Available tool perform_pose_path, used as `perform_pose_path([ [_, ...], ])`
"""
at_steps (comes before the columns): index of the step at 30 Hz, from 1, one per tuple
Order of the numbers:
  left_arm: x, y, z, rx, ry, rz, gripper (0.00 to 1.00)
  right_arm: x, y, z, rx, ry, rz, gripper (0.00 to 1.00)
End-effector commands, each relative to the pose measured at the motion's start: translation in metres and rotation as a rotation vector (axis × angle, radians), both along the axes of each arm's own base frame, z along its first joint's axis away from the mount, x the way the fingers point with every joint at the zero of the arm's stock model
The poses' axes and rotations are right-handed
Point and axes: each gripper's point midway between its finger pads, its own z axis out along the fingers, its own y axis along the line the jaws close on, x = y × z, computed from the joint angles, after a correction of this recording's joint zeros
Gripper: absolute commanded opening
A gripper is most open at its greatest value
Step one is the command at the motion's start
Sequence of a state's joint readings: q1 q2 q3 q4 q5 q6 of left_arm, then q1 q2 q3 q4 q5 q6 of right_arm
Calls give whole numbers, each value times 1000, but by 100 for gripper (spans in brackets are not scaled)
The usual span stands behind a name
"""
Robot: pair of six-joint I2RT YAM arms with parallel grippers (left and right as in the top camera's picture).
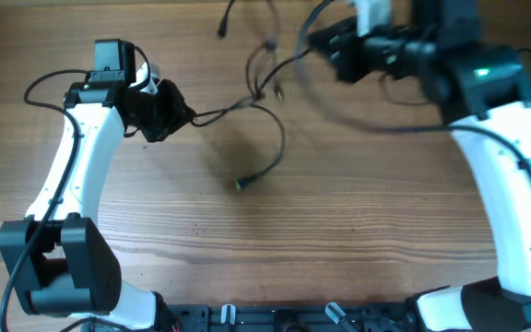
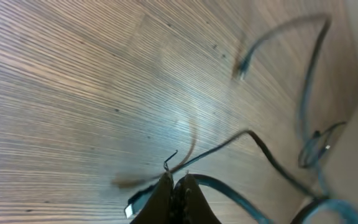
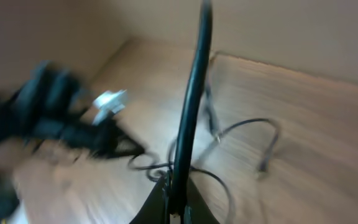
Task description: Untangle cables
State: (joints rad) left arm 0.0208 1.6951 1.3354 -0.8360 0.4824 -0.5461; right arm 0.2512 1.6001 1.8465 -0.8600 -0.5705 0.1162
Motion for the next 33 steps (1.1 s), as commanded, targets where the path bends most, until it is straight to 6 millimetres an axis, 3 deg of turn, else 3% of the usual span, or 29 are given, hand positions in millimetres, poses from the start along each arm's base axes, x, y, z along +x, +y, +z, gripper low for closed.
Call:
perform_pose_path([
  [1,4,17,3,100,-36,4,4,27,-71,-13,53,177,-433,4],
  [3,4,17,3,100,-37,4,4,31,-84,-31,2,220,-495,4],
  [6,7,16,5,95,-54,-4,4,28,-84,-59,-63,302,-483,4],
  [12,24,-19,36,-65,-264,-202,4,22,-87,-110,-184,446,-456,4],
  [14,32,-28,51,-112,-349,-247,4,18,-102,-126,-263,489,-514,4],
  [16,40,-31,68,-127,-433,-264,4,15,-132,-142,-406,511,-639,4],
  [19,46,-30,89,-109,-527,-271,4,8,-192,-145,-594,501,-957,4],
  [21,47,-27,94,-83,-543,-258,4,4,-214,-141,-652,479,-1081,4],
  [26,49,-18,89,-28,-526,-224,4,-5,-241,-138,-714,477,-1230,4],
  [31,53,-15,91,-9,-543,-214,4,-16,-254,-148,-768,544,-1237,4],
  [33,53,-15,91,-9,-543,-214,4,-18,-249,-159,-767,599,-1158,8],
])
